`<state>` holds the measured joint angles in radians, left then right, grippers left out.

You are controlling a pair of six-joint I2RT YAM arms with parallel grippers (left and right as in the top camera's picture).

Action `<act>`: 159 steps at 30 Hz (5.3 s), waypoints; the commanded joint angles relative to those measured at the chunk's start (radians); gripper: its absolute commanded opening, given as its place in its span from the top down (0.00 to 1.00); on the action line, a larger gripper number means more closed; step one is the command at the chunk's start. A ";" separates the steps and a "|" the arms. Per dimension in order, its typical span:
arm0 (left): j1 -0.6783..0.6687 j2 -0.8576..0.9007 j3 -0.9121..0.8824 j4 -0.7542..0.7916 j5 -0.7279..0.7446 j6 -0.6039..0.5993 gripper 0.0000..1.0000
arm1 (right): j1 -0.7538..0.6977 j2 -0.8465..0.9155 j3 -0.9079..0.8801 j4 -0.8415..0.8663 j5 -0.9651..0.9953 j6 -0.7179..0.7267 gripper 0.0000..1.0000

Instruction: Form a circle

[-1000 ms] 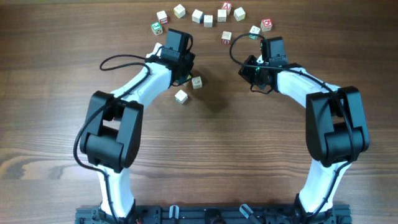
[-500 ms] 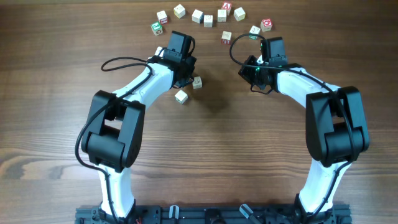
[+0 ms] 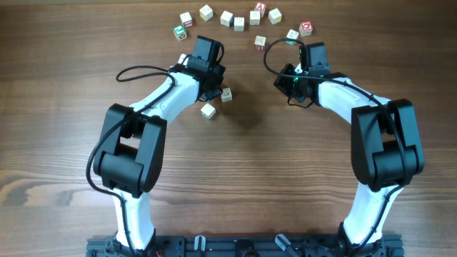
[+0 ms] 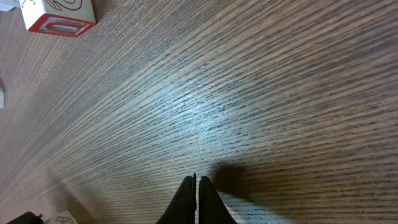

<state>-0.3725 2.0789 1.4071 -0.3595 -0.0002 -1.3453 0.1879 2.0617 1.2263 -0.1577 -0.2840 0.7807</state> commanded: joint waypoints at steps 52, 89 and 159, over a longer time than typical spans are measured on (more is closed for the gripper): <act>0.029 0.016 0.014 -0.035 -0.026 -0.005 0.96 | -0.006 -0.026 0.000 -0.008 0.003 0.000 0.95; -0.006 -0.165 -0.060 -0.328 0.000 1.101 0.08 | -0.006 -0.026 0.000 -0.005 0.003 -0.019 0.83; -0.055 -0.164 -0.225 -0.144 0.041 1.257 0.71 | -0.006 -0.026 0.000 -0.001 0.003 -0.019 0.82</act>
<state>-0.4156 1.9205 1.1881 -0.5076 0.0216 -0.0631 0.1879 2.0617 1.2263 -0.1638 -0.2836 0.7792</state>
